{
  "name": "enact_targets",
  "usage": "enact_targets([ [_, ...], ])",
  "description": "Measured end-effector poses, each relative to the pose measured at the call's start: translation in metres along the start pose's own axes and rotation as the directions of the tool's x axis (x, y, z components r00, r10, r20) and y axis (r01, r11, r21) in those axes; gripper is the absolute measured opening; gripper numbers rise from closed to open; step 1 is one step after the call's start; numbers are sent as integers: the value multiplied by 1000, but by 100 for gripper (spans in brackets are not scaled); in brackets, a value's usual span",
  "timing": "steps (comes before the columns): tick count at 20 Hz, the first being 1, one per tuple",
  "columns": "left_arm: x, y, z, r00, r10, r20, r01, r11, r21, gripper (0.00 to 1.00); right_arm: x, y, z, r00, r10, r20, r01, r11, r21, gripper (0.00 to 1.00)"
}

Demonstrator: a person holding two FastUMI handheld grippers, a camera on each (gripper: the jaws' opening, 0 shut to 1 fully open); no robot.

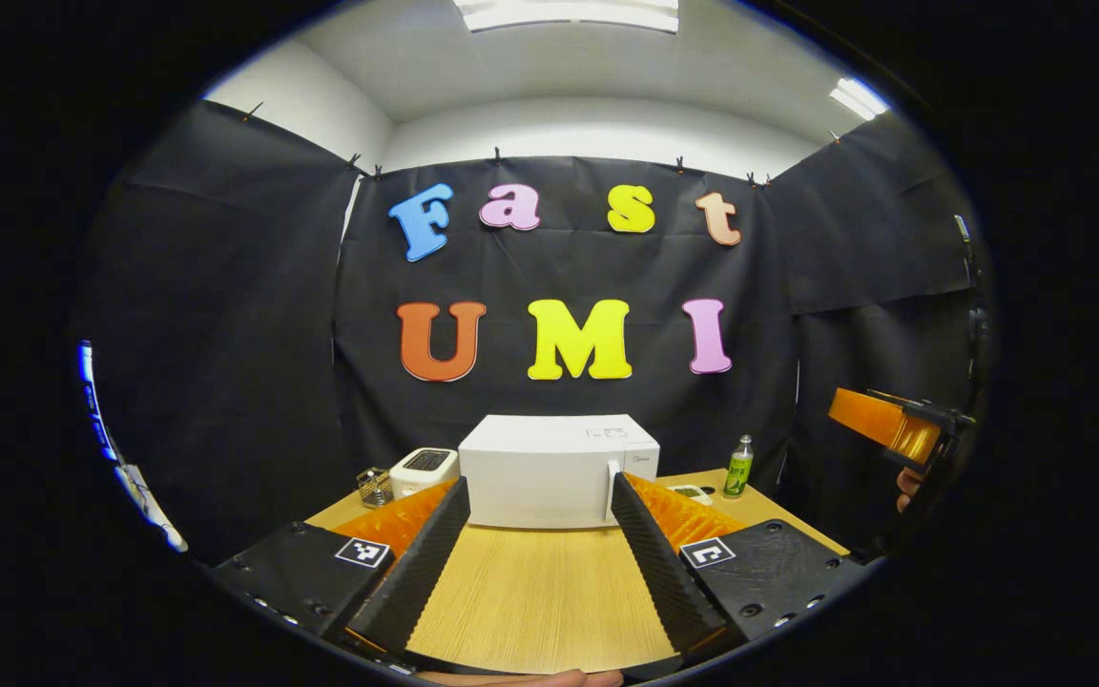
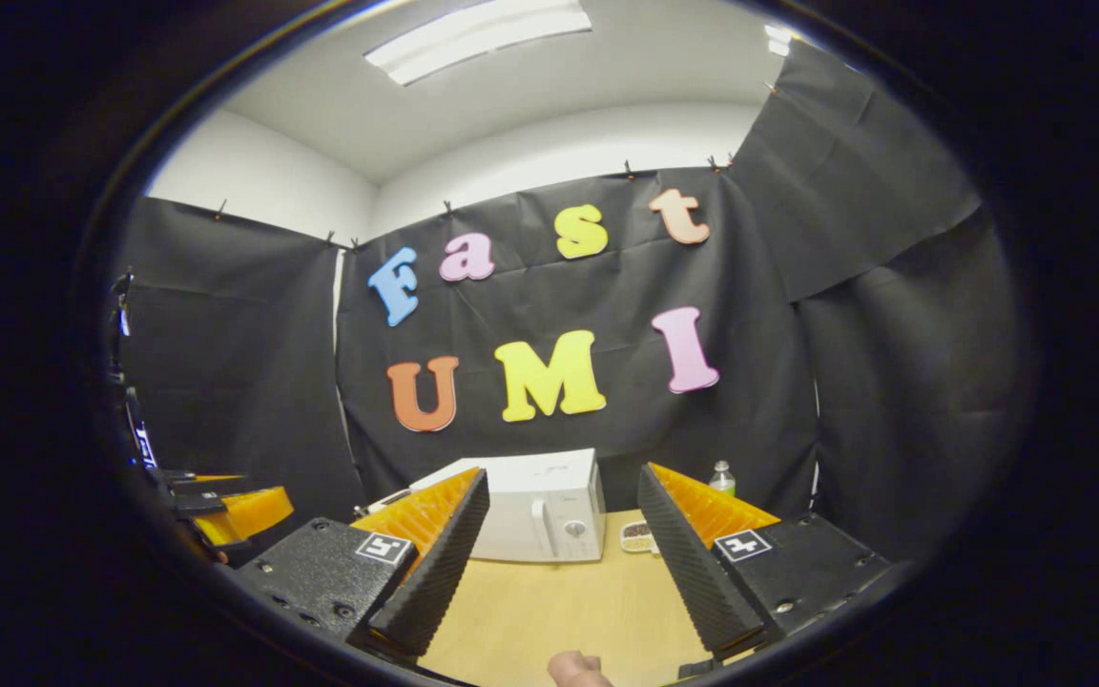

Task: Open the microwave oven with the left hand, put the food in, and close the microwave oven.

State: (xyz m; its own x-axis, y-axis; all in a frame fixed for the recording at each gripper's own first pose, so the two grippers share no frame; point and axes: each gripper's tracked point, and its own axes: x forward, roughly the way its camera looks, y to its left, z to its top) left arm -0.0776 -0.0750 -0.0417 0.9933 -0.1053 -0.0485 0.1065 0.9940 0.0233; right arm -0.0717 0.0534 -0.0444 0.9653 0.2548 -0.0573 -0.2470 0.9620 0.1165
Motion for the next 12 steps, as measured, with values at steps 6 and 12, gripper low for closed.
enact_targets([
  [6,0,18,-23,999,46,-21,-47,999,-22,95,0,19,-22,998,37,-42,-38,999,-34,91],
  [12,-1,12,-22,1000,12,-3,-12,1000,-24,95,2,11,-24,999,25,-47,-26,999,-20,91],
])
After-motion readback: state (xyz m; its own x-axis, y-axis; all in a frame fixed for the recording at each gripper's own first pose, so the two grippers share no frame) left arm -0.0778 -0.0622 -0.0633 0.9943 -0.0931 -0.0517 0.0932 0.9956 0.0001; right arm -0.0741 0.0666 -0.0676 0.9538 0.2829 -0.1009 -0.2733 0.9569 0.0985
